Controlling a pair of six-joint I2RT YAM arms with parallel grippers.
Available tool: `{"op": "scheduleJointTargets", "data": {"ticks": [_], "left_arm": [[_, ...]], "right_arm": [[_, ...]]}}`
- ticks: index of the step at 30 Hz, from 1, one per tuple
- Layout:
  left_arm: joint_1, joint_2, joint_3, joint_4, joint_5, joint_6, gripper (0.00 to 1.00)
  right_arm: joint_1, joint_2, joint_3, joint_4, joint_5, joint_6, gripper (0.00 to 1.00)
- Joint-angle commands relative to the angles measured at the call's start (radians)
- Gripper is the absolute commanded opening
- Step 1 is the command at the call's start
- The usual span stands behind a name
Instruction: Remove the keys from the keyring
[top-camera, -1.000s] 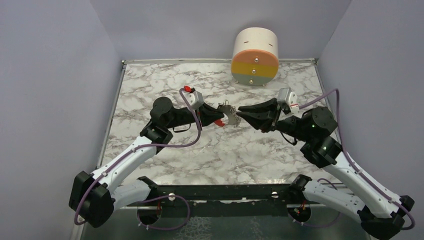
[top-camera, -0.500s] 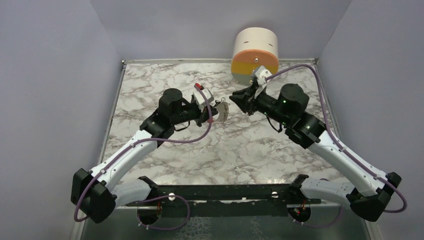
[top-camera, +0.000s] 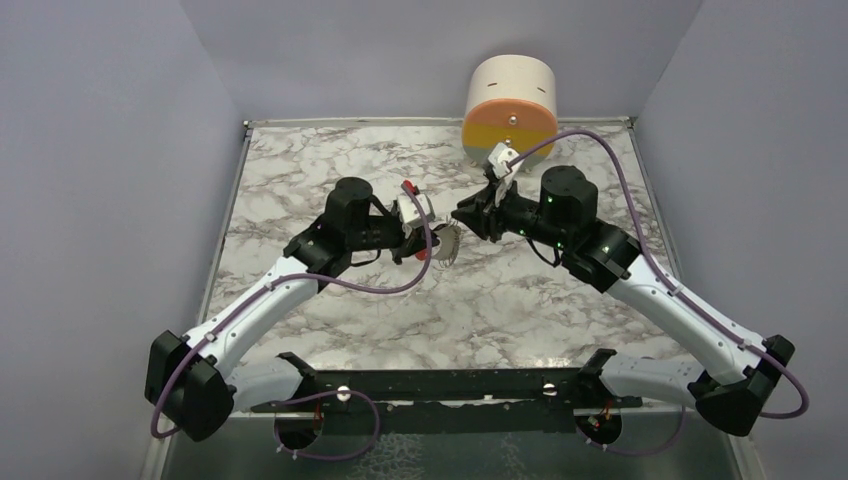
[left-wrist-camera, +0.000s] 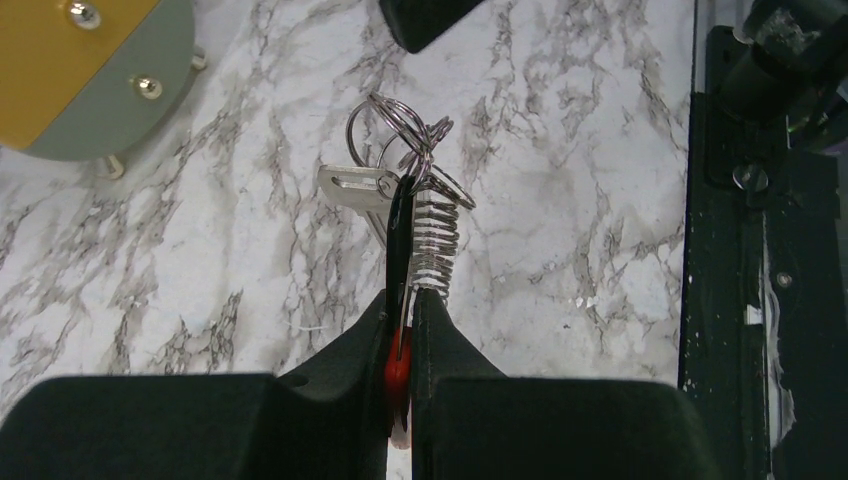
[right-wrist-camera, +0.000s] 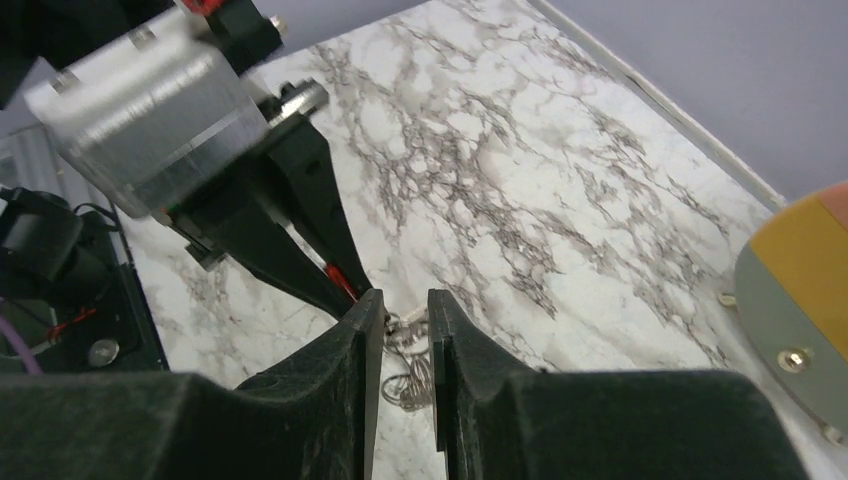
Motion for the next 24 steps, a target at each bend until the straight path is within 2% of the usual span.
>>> {"op": "scheduleJointTargets", "data": {"ticks": [1,8,14,24], "left_arm": [[-0.004,0.03,0.055,-0.055,0.137,0.106,0.0],[-0.005,0.083,0.099,-0.085,0.127,0.122,0.0],[-0.005,0.072,0.114,-0.101,0.106,0.14,0.0],[-0.005,0.024,0.099,-0.121,0.122,0.151,0.0]], "right_arm": [[0.008,0.052,0.086,-0.042,-0.136,0.003,0.24],[0.041,0.108,0.115,-0.091,-0.187,0.014,0.22],[0.055,0.124,0.123,-0.163,-0.123,-0.001,0.15],[0.056,0.102,0.097,-0.144,-0.056,0.0,0.19]]}}
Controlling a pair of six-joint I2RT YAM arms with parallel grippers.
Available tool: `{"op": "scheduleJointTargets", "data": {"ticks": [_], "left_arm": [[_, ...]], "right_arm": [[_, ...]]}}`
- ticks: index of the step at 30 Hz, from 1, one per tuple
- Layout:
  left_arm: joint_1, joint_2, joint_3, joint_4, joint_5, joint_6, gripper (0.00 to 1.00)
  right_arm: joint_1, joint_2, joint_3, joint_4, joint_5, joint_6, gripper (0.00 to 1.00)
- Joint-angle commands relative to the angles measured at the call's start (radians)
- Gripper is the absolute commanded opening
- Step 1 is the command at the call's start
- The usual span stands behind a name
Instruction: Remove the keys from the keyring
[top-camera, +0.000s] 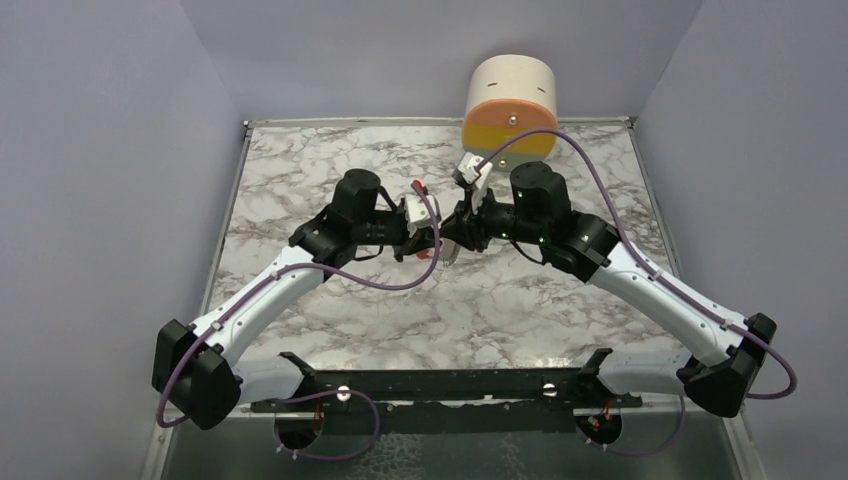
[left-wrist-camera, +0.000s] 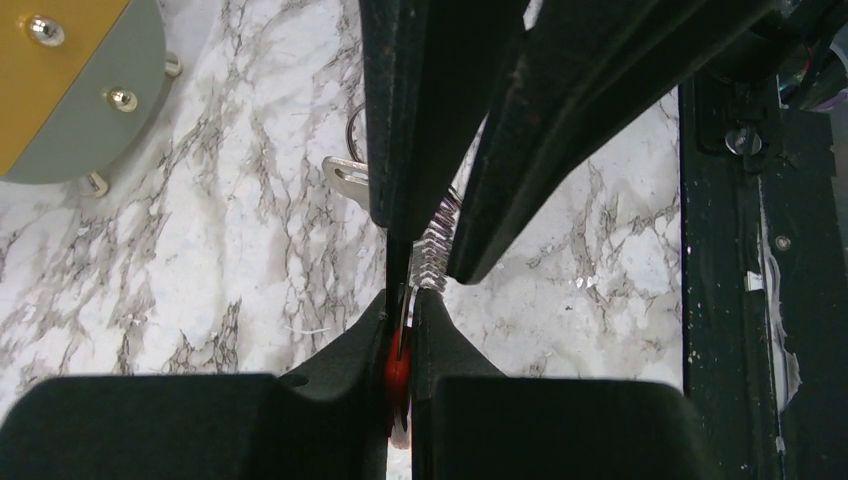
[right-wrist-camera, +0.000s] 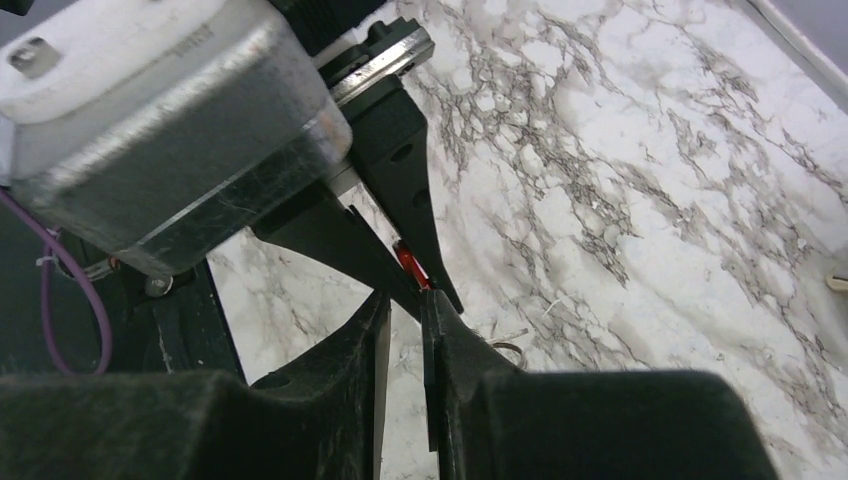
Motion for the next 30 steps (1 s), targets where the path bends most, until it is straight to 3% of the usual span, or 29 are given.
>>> {"op": "scheduleJointTargets", "data": {"ticks": [1,30], "left_arm": [[-0.005,-0.061,0.012,-0.004,0.048,0.026,0.0],[-0.006,-0.067,0.0,-0.018,0.103,0.048,0.0]], "right_arm": [[0.006,-0.015,0.001,-0.006,0.052,-0.009,0.19],[0.006,0.033,0.035,-0.055,0.148,-0.033,0.26]]}}
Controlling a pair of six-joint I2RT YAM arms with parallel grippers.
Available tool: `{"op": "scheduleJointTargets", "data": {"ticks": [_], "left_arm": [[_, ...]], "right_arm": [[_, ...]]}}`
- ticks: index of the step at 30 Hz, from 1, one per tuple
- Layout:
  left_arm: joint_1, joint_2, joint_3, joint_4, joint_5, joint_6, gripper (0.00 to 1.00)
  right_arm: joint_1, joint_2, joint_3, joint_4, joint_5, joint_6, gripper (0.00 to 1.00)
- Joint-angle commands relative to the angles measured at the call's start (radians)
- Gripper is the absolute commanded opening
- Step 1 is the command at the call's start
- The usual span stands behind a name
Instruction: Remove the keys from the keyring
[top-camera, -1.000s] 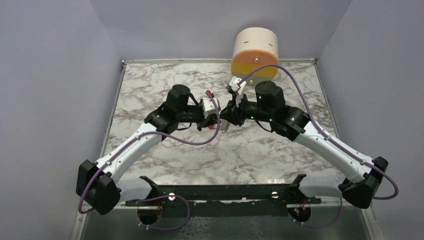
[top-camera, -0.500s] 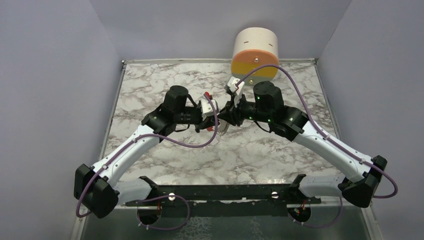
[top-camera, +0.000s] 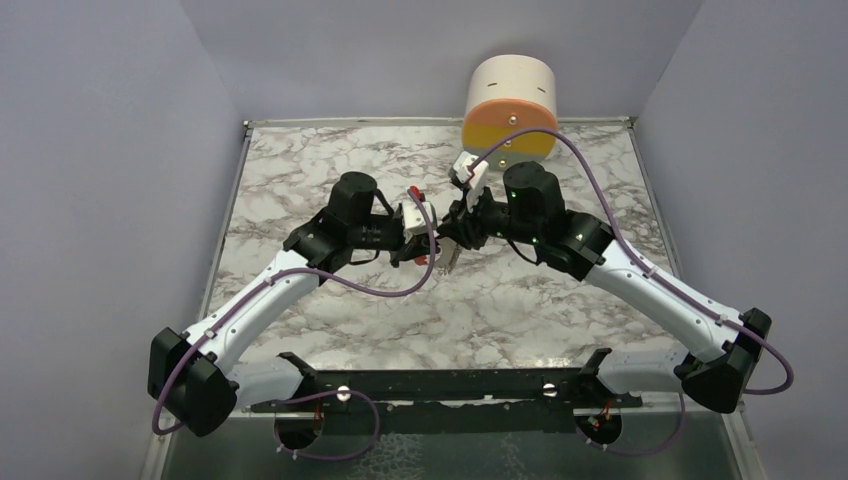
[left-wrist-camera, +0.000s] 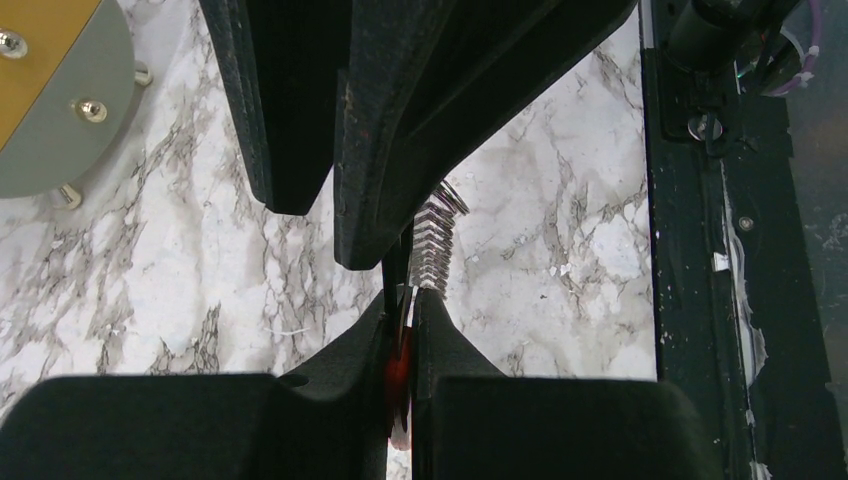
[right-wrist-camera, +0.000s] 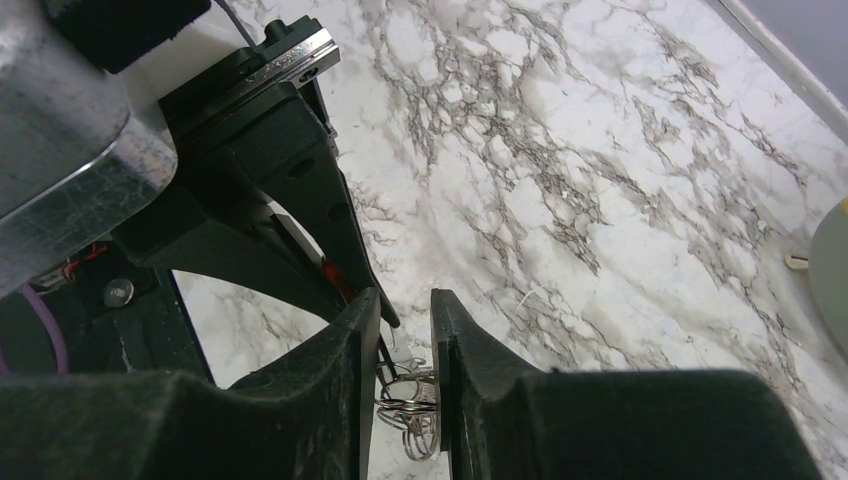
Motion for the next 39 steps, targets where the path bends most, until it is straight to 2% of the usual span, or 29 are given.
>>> {"op": "scheduleJointTargets", "data": {"ticks": [1,6,10,14,25,26,27,29,30,34,39], "left_arm": [[-0.006,-0.021,0.01,0.034,0.045,0.021,0.0],[-0.006,-0.008,0.018,0.038,0.026,0.007,0.0],[-0.006,-0.001,0.022,0.039,0.014,-0.005,0.0],[-0.006,-0.003,0.023,0.041,0.001,-0.01,0.0],[-0.006,-0.009,0.033,0.074,-0.072,-0.056,0.0],[-0.006,-0.012,0.034,0.076,-0.082,-0.059,0.0],[-0.006,-0.015,0.035,0.078,-0.092,-0.062,0.0],[-0.006,-0.024,0.04,0.079,-0.125,-0.073,0.0],[-0.006,-0.028,0.042,0.079,-0.143,-0.078,0.0],[-0.006,-0.056,0.034,0.077,-0.218,-0.093,0.0],[-0.006,-0.081,0.018,0.073,-0.238,-0.098,0.0]], "right_arm": [[-0.002,0.009,0.022,-0.052,0.037,-0.014,0.26],[-0.002,-0.017,0.018,-0.058,0.007,-0.009,0.27],[-0.002,-0.037,0.02,-0.066,-0.037,-0.008,0.32],[-0.002,-0.038,0.015,-0.087,-0.012,-0.005,0.32],[-0.002,-0.018,0.002,-0.157,-0.063,-0.001,0.36],[-0.002,-0.018,0.001,-0.162,-0.064,-0.003,0.35],[-0.002,-0.018,0.002,-0.167,-0.063,-0.003,0.28],[-0.002,-0.02,0.002,-0.176,-0.029,0.003,0.04],[-0.002,-0.021,0.002,-0.181,0.006,0.011,0.01],[-0.002,-0.041,-0.002,-0.175,0.203,0.046,0.01],[-0.002,-0.117,-0.025,-0.116,0.3,0.065,0.01]]}}
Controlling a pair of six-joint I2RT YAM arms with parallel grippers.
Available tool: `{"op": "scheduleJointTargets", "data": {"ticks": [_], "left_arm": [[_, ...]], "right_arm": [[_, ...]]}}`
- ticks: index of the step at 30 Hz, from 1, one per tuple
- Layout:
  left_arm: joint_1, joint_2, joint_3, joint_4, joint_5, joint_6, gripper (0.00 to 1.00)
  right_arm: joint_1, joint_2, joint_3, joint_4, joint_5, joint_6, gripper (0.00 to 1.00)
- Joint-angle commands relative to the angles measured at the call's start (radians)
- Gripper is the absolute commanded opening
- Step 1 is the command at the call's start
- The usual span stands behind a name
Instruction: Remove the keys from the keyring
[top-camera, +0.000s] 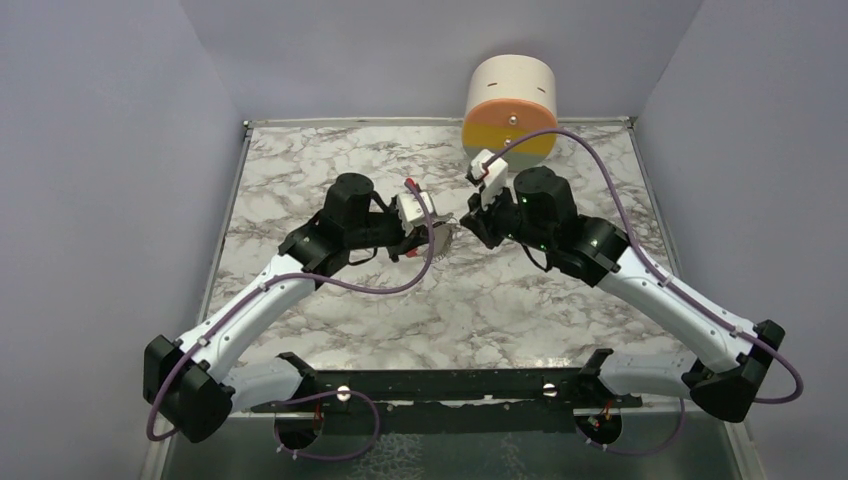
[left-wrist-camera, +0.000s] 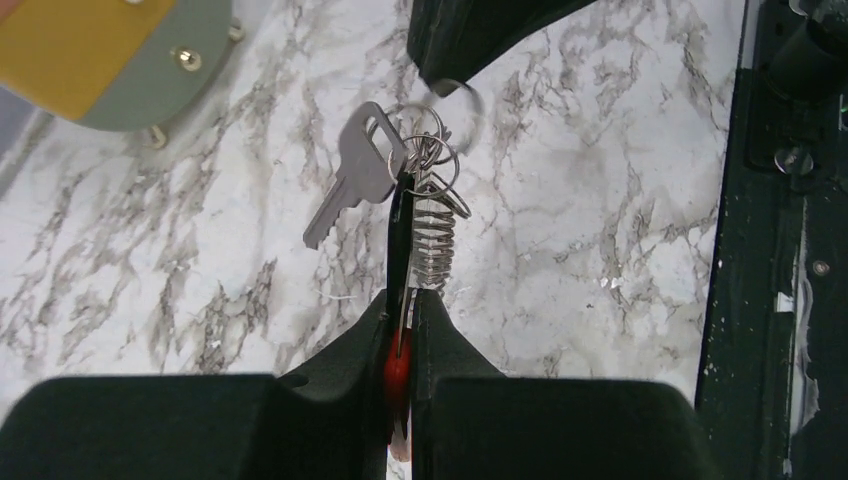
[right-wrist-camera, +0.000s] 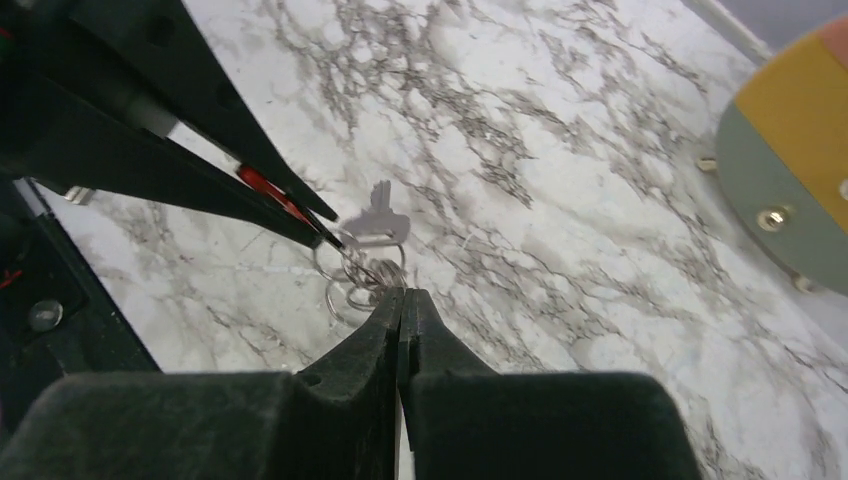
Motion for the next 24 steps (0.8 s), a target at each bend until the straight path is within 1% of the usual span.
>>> {"op": "scheduleJointTargets", "data": {"ticks": [1,4,5,6,8,9,10,12,16,21,24], "left_arm": [[0.005,-0.061,0.017,0.065,-0.06,-0.017,0.0],[0.005,-0.061,0.013,0.073,-0.041,-0.013,0.0],[0.005,-0.058,0.011,0.084,-0.019,-0.013,0.0],[0.005,-0.053,0.011,0.089,-0.002,-0.013,0.0],[0.005,-0.04,0.02,0.091,0.014,-0.017,0.0],[0.005,-0.035,0.023,0.091,0.016,-0.02,0.0],[0.005,-0.032,0.023,0.091,0.015,-0.021,0.0],[0.005,-0.034,0.022,0.093,0.027,-0.022,0.0],[0.005,-0.056,0.009,0.117,0.098,-0.027,0.0],[0.005,-0.097,-0.018,0.173,0.172,-0.046,0.0],[0.005,-0.103,-0.02,0.181,0.187,-0.053,0.0]], "right_arm": [[0.0,-0.089,-0.023,-0.018,0.162,0.031,0.01],[0.0,-0.146,-0.04,0.014,0.169,0.032,0.01],[0.0,-0.154,-0.042,0.019,0.147,0.032,0.04],[0.0,-0.158,-0.043,0.023,0.124,0.031,0.18],[0.0,-0.161,-0.05,0.037,0.071,0.029,0.41],[0.0,-0.161,-0.055,0.048,0.053,0.027,0.58],[0.0,-0.16,-0.061,0.057,0.036,0.027,0.64],[0.0,-0.162,-0.08,0.089,-0.001,0.025,0.66],[0.0,-0.187,-0.146,0.194,-0.045,0.026,0.7],[0.0,-0.246,-0.22,0.317,-0.062,0.038,0.7],[0.0,-0.295,-0.265,0.393,-0.091,0.057,0.7]]}}
